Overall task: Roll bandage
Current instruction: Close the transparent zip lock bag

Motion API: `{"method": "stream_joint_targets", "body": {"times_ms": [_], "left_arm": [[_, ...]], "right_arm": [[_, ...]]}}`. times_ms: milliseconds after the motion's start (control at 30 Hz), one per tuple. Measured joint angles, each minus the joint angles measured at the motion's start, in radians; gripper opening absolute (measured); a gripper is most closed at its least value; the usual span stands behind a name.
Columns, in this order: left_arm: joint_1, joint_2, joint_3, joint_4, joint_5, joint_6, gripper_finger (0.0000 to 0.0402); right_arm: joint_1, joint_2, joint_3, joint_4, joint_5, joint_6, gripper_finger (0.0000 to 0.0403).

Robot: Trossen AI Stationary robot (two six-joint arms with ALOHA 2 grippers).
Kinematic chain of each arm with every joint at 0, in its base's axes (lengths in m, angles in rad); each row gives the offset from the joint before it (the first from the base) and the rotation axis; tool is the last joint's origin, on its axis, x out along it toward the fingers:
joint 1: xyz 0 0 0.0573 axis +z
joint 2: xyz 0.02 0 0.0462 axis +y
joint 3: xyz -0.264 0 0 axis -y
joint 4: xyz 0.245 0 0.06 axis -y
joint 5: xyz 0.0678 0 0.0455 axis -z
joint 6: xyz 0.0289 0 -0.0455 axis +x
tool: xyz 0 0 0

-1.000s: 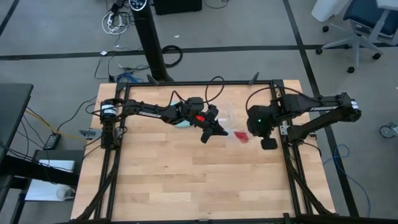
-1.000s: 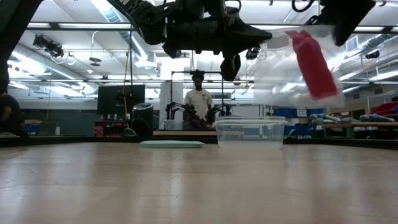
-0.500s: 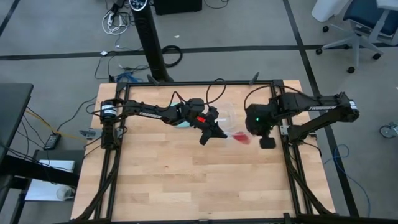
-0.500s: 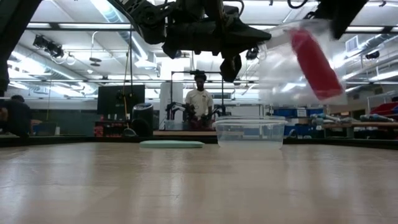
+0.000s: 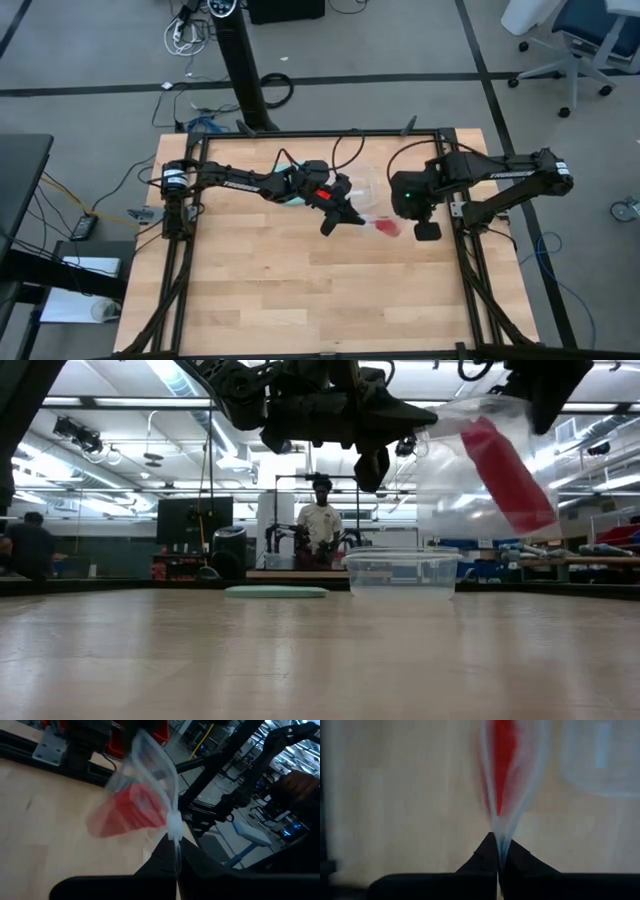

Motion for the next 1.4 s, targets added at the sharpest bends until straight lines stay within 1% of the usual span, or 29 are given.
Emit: {"method": "stream_joint_targets", "body": {"times_ms": [133, 267, 333, 400, 467, 567, 667, 767, 833, 933, 1033, 1300, 1400], "left_arm": [[-0.006, 0.0, 0.0, -0.003, -0.008, 0.0, 0.0], [-0.006, 0.0, 0.0, -0.006, -0.034, 0.001, 0.0], [-0.006, 0.0, 0.0, -0.023, -0.08, 0.007, 0.0], [-0.008, 0.0, 0.0, -0.053, -0.144, 0.025, 0.0], [-0.013, 0.0, 0.0, -0.065, -0.206, 0.033, 0.0], [-0.025, 0.0, 0.0, -0.059, -0.287, 0.085, 0.0], [-0.032, 0.0, 0.0, -0.059, -0.319, 0.103, 0.0], [-0.04, 0.0, 0.02, -0.077, -0.322, 0.105, 0.0], [-0.048, 0.0, 0.036, -0.103, -0.326, 0.128, 0.0], [-0.068, 0.0, 0.064, -0.143, -0.346, 0.179, 0.0], [-0.088, 0.0, 0.087, -0.164, -0.382, 0.212, 0.0], [-0.117, 0.0, 0.095, -0.188, -0.45, 0.26, 0.0], [-0.117, 0.0, 0.095, -0.197, -0.456, 0.261, 0.0]], "right_arm": [[0.001, -0.02, 0.0, 0.02, 0.012, 0.024, 0.0017], [-0.014, -0.052, 0.007, -0.012, 0.011, 0.064, 0.0052], [-0.022, -0.073, 0.022, -0.004, 0.014, 0.088, 0.0073], [-0.018, -0.103, 0.025, 0.083, 0.01, 0.105, 0.0093], [-0.009, -0.122, 0.014, 0.217, 0.022, 0.111, 0.0112], [-0.005, -0.118, -0.004, 0.355, 0.039, 0.097, 0.0129], [-0.005, -0.09, -0.009, 0.453, 0.038, 0.062, 0.0133], [-0.005, -0.043, -0.012, 0.487, 0.034, 0.022, 0.0128], [-0.005, -0.012, -0.012, 0.503, 0.012, 0.009, 0.0124], [-0.013, 0.029, -0.012, 0.504, 0.005, -0.007, 0.012], [-0.025, 0.038, -0.014, 0.503, 0.011, -0.009, 0.0119], [-0.034, 0.053, -0.013, 0.482, -0.019, -0.006, 0.0119], [-0.034, 0.057, -0.012, 0.458, -0.019, -0.003, 0.0118]]}}
